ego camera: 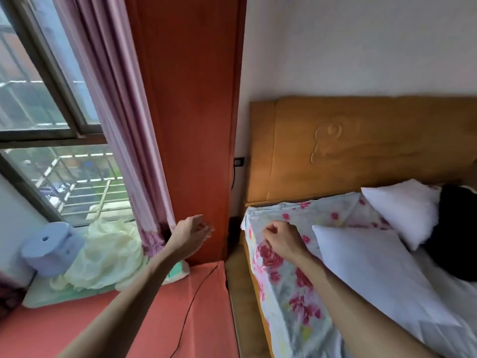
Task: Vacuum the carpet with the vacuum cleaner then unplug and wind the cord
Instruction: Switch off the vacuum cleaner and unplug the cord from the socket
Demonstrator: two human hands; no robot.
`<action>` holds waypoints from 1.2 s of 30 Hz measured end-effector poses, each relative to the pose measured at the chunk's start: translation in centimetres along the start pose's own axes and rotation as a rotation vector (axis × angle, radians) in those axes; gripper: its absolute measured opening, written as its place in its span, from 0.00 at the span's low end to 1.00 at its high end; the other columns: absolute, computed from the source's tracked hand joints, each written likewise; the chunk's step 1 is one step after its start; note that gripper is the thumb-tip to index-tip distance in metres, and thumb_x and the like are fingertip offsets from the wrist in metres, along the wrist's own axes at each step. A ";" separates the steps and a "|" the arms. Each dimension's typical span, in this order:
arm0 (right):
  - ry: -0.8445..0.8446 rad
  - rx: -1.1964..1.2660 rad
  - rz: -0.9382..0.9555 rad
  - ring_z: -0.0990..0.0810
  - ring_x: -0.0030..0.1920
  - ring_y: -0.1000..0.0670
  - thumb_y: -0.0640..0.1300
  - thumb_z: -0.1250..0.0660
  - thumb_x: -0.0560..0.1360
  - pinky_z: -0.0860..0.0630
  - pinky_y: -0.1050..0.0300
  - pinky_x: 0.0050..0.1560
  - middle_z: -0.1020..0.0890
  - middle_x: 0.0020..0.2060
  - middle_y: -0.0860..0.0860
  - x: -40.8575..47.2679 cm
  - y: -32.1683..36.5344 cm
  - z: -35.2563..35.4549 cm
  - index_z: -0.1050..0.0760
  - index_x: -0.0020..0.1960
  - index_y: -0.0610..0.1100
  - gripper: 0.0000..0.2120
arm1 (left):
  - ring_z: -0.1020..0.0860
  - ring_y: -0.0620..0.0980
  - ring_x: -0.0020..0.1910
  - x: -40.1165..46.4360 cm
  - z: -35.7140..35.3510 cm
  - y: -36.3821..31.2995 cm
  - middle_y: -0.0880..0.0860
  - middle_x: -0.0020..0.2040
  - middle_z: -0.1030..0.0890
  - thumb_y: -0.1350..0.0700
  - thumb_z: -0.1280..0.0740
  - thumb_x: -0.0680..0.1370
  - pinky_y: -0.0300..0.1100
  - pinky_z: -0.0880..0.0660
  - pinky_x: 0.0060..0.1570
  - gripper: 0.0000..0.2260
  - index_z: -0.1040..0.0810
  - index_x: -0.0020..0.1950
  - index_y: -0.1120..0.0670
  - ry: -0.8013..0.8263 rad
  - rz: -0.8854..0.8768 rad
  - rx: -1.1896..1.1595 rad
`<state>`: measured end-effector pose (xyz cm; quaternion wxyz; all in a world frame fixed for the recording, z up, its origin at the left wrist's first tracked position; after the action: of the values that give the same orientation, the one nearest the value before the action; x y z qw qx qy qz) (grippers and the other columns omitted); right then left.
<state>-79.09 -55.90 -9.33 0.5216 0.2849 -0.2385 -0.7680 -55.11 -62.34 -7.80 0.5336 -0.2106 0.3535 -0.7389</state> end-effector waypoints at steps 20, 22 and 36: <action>0.270 -0.087 -0.038 0.32 0.30 0.48 0.37 0.43 0.71 0.39 0.55 0.30 0.31 0.27 0.45 28.9 -4.6 -2.2 0.38 0.29 0.43 0.12 | 0.18 0.53 0.33 25.3 -10.4 1.4 0.53 0.34 0.17 0.60 0.38 0.74 0.50 0.19 0.39 0.10 0.24 0.35 0.49 0.158 0.323 0.052; 0.275 -0.102 -0.060 0.32 0.30 0.47 0.37 0.43 0.72 0.41 0.55 0.29 0.32 0.27 0.45 31.2 -4.6 -2.7 0.39 0.29 0.42 0.14 | 0.17 0.53 0.33 27.6 -11.3 1.1 0.53 0.35 0.17 0.60 0.38 0.75 0.50 0.19 0.39 0.09 0.24 0.37 0.49 0.187 0.302 0.053; 0.248 -0.078 -0.174 0.18 0.52 0.40 0.49 0.36 0.76 0.21 0.52 0.45 0.16 0.49 0.40 44.4 -4.1 -4.7 0.21 0.52 0.38 0.15 | 0.21 0.59 0.55 42.9 -15.2 -0.7 0.58 0.54 0.18 0.51 0.40 0.79 0.47 0.24 0.54 0.14 0.17 0.51 0.56 0.291 0.249 0.212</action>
<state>-91.63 -96.43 -23.85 0.4891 0.3770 -0.1167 -0.7779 -80.65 -97.89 -20.12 0.5832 0.0007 0.3702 -0.7230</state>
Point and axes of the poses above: each hand's wrist, its own x-axis towards the middle knuckle, its own z-axis out of the back of the hand, y = z × x, the point moved 8 cm from there along x, towards the middle knuckle
